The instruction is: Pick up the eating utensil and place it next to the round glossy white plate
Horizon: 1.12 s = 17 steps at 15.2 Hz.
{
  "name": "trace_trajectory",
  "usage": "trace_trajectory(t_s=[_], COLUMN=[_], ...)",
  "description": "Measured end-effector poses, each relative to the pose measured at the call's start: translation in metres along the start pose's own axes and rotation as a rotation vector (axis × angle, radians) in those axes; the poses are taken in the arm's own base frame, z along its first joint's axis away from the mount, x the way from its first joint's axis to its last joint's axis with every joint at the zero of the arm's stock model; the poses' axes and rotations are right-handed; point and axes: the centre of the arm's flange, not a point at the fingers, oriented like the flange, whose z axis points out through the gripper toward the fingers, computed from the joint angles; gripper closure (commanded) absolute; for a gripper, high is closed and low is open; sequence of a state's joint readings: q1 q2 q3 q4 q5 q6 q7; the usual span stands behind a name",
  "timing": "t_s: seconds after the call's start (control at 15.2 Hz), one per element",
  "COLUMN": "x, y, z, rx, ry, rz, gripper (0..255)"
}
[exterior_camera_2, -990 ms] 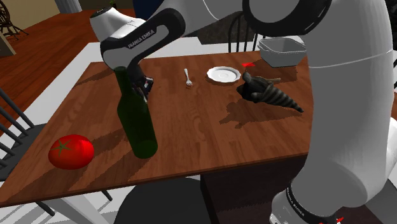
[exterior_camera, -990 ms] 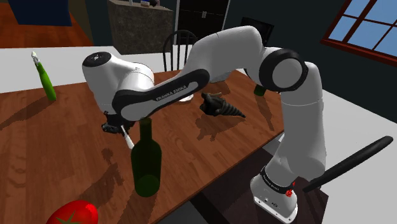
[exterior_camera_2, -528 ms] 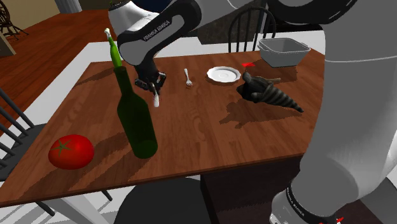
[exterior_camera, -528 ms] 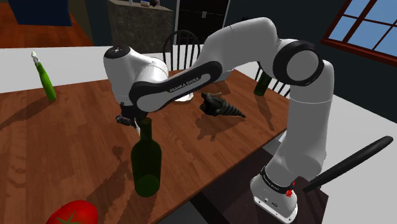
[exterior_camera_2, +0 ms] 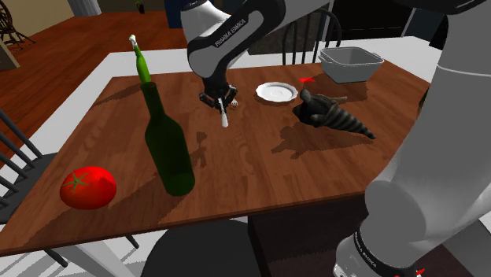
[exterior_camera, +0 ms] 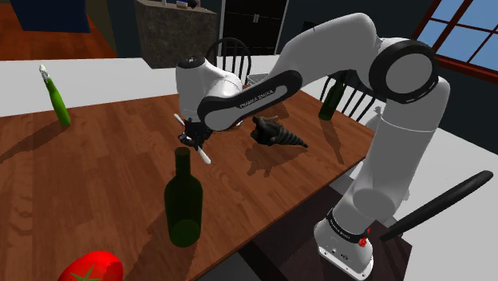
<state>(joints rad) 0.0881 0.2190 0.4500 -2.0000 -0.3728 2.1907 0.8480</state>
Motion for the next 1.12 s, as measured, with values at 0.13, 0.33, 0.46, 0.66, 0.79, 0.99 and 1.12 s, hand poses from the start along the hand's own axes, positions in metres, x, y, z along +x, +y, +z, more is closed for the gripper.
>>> trace_trajectory(t_s=[0.13,0.33,0.46,0.66,0.79,0.99,1.12], x=[0.002,0.006,0.006,0.011,0.013,0.014,0.017], y=[0.025,0.065,0.091,0.130,0.155,0.192,0.220], z=[0.005,0.009,0.014,0.022,0.027,0.034,0.035], rx=[0.000,0.000,0.000,0.000,0.000,0.000,0.000], ry=[0.000,0.000,0.000,0.000,0.000,0.000,0.000], rz=[0.000,0.000,0.001,0.000,0.001,0.001,0.001], gripper=[255,255,255,255,255,255,255])
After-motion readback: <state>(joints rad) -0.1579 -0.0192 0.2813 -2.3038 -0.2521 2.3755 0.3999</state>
